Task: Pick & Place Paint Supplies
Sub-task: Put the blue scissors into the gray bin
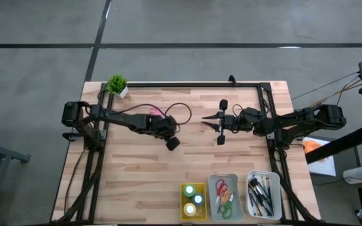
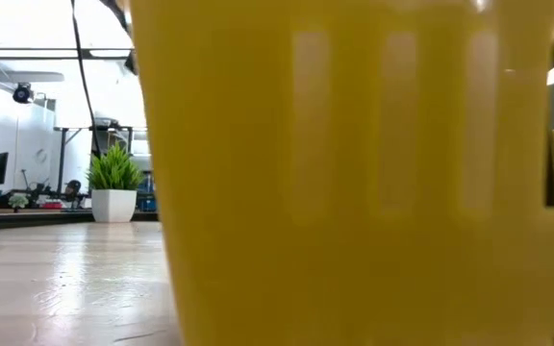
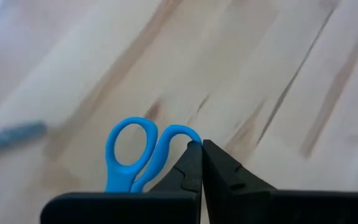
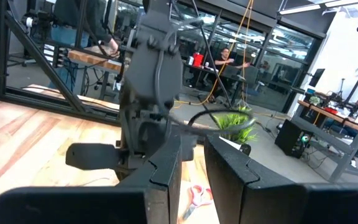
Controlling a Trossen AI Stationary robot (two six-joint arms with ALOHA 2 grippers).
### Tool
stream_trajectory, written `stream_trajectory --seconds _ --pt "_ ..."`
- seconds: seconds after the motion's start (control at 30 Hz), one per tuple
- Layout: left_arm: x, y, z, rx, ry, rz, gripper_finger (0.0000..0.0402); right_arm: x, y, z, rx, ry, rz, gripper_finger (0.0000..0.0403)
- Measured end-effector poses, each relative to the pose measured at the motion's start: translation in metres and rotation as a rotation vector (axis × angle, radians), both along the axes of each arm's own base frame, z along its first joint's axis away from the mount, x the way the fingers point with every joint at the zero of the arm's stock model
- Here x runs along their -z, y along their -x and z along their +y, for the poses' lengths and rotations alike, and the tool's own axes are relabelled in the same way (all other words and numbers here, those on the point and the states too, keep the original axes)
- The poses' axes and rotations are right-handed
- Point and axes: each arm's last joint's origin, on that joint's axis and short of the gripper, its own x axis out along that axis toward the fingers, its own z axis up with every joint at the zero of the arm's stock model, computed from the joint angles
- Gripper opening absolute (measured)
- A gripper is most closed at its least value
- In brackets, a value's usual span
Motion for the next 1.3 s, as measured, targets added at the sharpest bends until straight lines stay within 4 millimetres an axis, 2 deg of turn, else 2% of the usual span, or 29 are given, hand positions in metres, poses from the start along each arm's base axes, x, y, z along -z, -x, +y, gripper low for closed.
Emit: stream_trajectory --seconds 0.2,0.33,0.43,0.57,0.73,1.1,1.3 --pt "-0.022 -0.02 0.001 0.058 -0.052 -0.08 0.0001 0.0 0.0 0.0 0.0 0.0 0.0 0.0066" --pt "-0.025 -0.039 0.003 0.124 -0.107 -0.083 0.0 0.0 0.0 0.0 0.0 0.0 0.0 0.0066" --pt "-0.019 -0.059 0.003 0.238 -0.186 -0.053 0.0 0.0 0.0 0.0 0.0 0.0 0.0 0.0066" --pt "0.001 -0.081 0.001 0.392 -0.281 0.025 0.0 0.0 0.0 0.0 0.0 0.0 0.0 0.0066" --pt "0.017 -0.098 0.002 0.453 -0.311 0.062 0.0 0.0 0.0 0.0 0.001 -0.001 0.004 0.0066" --pt "0.017 -0.101 0.002 0.457 -0.311 0.056 0.0 0.002 0.0 0.0 0.001 -0.003 0.024 0.0066" --pt "0.028 -0.095 0.0 0.447 -0.294 0.074 0.0001 0.002 0.0 0.0 0.0 -0.003 0.023 0.0066"
